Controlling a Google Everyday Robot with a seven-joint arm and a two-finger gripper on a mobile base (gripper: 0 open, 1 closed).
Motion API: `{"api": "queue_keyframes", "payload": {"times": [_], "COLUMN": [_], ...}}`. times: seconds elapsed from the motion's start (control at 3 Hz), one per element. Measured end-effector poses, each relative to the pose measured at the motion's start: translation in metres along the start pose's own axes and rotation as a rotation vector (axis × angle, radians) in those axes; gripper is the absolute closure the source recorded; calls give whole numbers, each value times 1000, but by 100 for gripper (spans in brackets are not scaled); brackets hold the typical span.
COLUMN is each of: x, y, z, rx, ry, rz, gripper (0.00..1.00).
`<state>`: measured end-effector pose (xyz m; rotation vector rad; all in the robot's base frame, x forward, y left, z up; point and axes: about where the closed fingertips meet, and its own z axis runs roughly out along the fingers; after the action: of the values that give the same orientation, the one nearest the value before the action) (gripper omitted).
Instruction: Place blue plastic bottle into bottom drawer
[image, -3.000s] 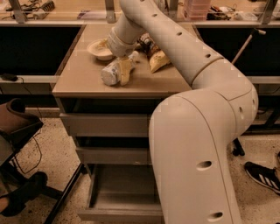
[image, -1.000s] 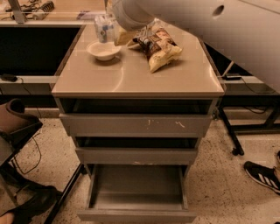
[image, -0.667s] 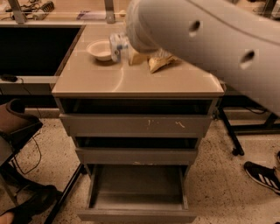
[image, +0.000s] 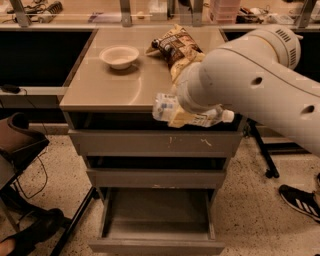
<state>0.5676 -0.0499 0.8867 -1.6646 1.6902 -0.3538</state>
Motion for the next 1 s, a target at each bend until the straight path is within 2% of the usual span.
{"api": "queue_keyframes", "payload": {"times": [0.33,0.67,1.0], "x": [5,25,90], "y": [0,62,112], "z": [8,57,88], "rx": [3,-79,-99], "ry": [-28,-142,-241], "rz": [17,85,249], "gripper": [100,100,100]}}
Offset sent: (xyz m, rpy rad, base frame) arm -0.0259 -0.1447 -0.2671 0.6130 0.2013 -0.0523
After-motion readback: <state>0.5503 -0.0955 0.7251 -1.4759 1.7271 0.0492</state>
